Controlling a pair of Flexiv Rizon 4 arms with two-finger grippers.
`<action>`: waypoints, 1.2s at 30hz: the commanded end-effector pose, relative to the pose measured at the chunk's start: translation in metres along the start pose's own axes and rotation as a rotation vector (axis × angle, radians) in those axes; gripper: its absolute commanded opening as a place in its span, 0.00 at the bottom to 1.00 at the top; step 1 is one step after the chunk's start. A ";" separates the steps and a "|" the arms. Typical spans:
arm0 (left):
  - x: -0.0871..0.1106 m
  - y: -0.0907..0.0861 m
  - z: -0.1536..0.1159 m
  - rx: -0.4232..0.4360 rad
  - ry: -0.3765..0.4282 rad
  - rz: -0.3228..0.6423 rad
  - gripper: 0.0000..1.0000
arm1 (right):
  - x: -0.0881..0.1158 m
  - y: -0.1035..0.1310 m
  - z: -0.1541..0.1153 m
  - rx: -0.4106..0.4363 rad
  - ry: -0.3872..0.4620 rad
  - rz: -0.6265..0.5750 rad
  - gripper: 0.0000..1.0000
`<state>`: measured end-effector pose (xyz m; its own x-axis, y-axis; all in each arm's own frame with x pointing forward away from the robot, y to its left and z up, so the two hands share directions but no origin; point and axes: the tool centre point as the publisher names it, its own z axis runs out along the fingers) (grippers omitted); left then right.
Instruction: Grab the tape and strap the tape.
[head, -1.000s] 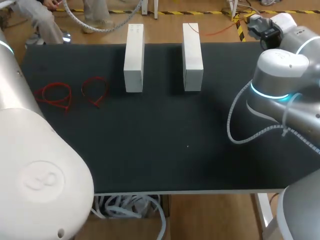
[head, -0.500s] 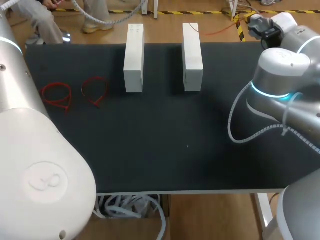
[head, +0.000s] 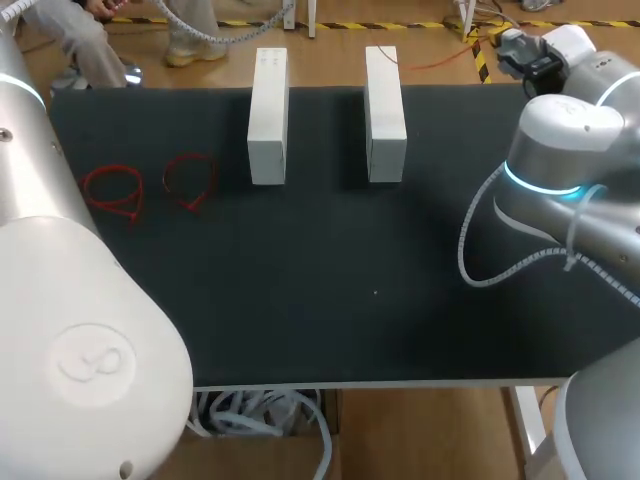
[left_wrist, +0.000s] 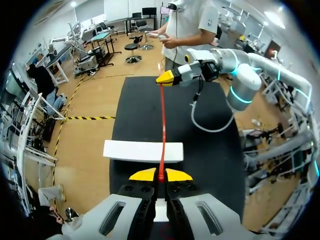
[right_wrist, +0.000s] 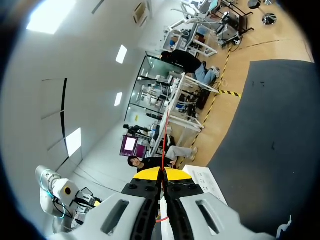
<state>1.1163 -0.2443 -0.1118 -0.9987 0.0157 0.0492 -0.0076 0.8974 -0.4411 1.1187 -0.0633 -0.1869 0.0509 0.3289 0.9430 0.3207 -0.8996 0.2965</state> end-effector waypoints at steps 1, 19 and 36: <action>0.001 -0.001 -0.001 -0.005 0.004 0.004 0.00 | 0.002 0.003 0.001 0.006 -0.004 -0.004 0.00; 0.001 -0.011 -0.005 -0.096 0.014 0.028 0.00 | 0.002 0.001 -0.001 0.014 -0.002 -0.014 0.00; 0.001 -0.014 -0.007 -0.095 0.027 0.010 0.00 | 0.001 0.001 0.000 0.030 -0.042 -0.051 0.00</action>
<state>1.1118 -0.2518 -0.1016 -0.9976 0.0323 0.0616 0.0079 0.9321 -0.3620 1.1176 -0.0633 -0.1893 0.0468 0.3594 0.9320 0.3345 -0.8848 0.3244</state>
